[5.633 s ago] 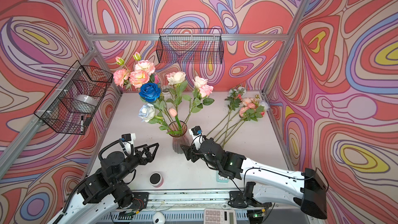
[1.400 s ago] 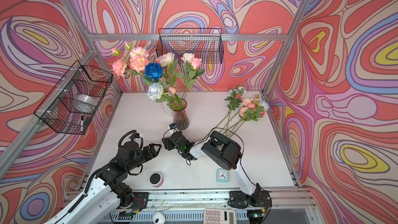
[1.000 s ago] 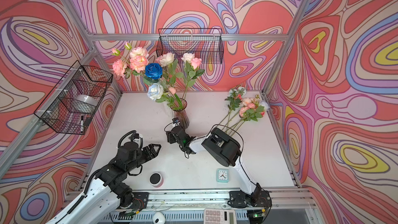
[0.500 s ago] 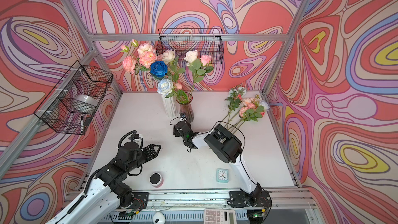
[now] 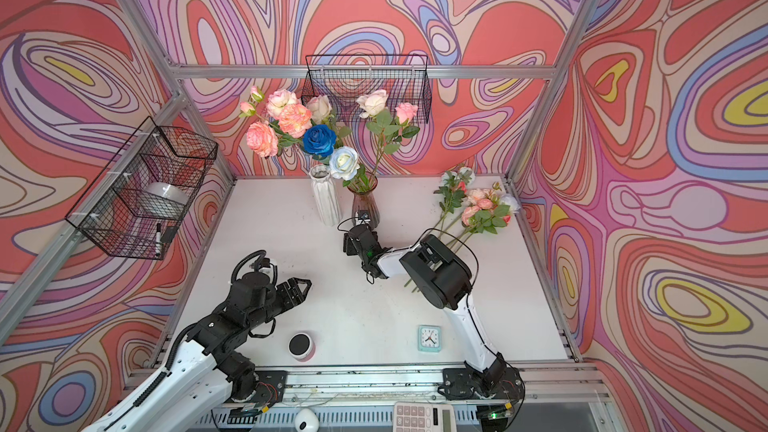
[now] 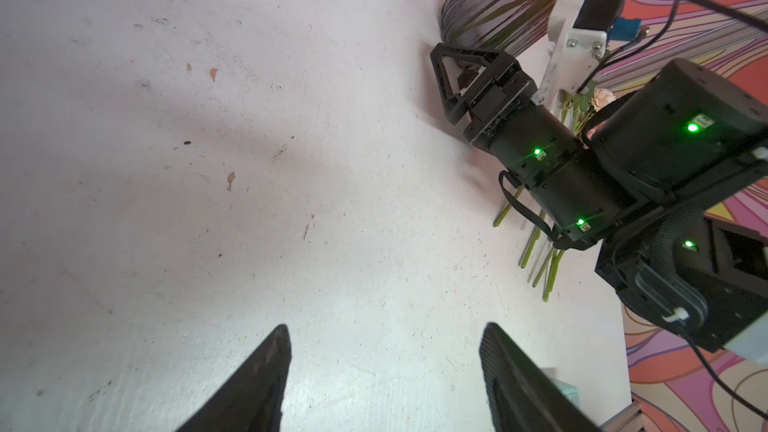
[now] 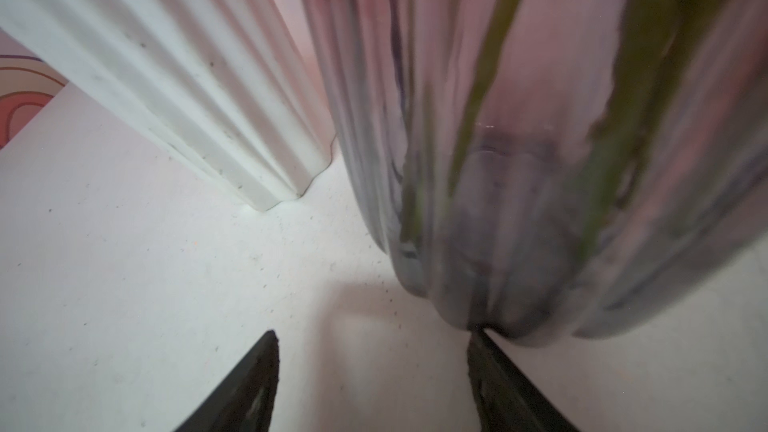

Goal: Arrange the flowers into the vase
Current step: 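Draw the right gripper back from the vase while the left arm rises toward it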

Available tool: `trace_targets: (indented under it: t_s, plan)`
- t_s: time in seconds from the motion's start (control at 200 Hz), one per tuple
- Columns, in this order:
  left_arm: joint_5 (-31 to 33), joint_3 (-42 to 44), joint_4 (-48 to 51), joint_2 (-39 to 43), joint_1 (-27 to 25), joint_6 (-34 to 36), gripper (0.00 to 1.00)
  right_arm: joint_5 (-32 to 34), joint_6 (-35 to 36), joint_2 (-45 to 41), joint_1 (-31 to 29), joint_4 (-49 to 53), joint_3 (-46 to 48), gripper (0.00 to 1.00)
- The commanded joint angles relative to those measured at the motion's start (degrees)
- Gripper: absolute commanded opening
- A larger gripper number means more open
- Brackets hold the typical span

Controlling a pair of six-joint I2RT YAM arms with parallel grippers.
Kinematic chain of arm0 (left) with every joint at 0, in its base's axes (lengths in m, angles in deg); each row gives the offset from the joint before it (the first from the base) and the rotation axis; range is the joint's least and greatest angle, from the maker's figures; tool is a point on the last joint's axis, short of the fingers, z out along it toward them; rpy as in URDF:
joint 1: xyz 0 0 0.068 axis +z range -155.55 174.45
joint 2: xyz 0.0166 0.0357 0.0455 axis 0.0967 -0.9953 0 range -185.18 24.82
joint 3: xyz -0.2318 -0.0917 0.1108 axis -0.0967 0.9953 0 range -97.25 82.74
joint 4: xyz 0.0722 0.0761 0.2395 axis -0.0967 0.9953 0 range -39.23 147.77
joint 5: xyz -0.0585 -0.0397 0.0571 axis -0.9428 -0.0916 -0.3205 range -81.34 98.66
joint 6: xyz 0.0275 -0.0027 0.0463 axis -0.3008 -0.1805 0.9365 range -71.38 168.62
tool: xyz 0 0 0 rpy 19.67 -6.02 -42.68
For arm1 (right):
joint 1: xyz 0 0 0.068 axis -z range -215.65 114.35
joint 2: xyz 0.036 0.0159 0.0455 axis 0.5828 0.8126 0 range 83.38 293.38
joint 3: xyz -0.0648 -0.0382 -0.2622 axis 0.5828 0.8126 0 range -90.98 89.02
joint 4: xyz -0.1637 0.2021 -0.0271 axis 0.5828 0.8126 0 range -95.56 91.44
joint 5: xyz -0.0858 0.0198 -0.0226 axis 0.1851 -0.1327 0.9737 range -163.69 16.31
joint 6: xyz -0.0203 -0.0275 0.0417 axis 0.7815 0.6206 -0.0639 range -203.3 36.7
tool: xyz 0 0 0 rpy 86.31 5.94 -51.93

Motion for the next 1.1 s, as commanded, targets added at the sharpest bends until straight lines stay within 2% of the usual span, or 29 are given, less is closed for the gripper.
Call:
trace_targets:
  t_s: [0.0, 0.195, 0.305, 0.596, 0.731, 0.981, 1.096]
  plan:
    - [-0.52, -2.57, -2.72, -2.54, 2.12, 0.31, 0.74, -4.36, 0.12, -2.48, -0.58, 0.38, 2.63, 0.74]
    - [-2.77, -6.48, -10.08, -8.80, 8.74, 0.51, 0.74, -4.83, 0.58, -6.49, -2.75, -0.25, 6.73, 0.73]
    - [-4.92, -9.27, -17.88, -12.95, 12.32, -0.68, 0.75, -4.57, -0.22, -8.62, -3.41, -1.13, 9.51, 0.72]
    - [-2.65, -18.13, -33.81, -26.48, 15.18, 2.94, 0.77, -4.08, -1.66, -15.85, -5.89, -0.95, 16.15, 0.70]
    - [-5.50, -22.64, -41.82, -34.29, 18.07, 0.75, 0.75, -3.27, -2.50, -20.70, -6.62, -0.90, 20.06, 0.69]
    - [-9.77, -33.64, -45.59, -45.83, 18.89, 1.84, 0.75, -1.45, -2.98, -28.90, -7.49, 1.15, 25.10, 0.68]
    - [-13.37, -39.45, -42.75, -50.59, 18.84, 3.71, 0.75, -0.52, -2.99, -30.87, -7.50, 2.19, 26.47, 0.68]
